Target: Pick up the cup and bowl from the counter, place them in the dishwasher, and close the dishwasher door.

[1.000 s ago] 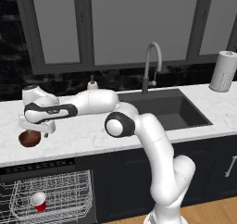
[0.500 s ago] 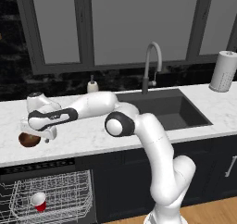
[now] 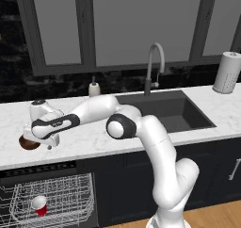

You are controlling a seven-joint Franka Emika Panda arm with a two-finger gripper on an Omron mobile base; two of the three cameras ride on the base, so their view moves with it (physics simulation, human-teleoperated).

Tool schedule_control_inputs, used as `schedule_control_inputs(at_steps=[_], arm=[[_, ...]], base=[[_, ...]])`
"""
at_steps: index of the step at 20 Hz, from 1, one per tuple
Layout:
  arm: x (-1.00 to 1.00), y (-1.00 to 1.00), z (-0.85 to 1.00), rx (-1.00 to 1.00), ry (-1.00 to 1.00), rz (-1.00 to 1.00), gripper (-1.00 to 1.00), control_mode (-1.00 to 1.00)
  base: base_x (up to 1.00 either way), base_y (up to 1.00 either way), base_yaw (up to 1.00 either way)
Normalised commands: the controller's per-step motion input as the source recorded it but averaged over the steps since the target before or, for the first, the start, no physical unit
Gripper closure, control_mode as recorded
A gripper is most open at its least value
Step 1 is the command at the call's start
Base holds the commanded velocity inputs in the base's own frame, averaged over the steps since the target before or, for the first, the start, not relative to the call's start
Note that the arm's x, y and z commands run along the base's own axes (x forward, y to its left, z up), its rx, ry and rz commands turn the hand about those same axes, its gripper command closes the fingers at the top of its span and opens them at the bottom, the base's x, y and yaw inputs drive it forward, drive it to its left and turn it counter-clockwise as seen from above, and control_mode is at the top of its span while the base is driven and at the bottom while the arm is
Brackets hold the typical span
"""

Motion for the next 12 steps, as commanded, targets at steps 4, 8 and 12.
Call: schedule_control_inputs(at_steps=[4, 8, 12], arm=[[0.0, 0.0, 0.0, 0.0, 0.0, 0.0, 1.0, -1.0], [0.0, 0.0, 0.0, 0.0, 0.0, 0.0, 1.0, -1.0], [0.0, 0.0, 0.0, 0.0, 0.0, 0.0, 1.0, -1.0]], base=[[0.0, 0.0, 0.0], [0.0, 0.0, 0.0], [0.0, 0.0, 0.0]])
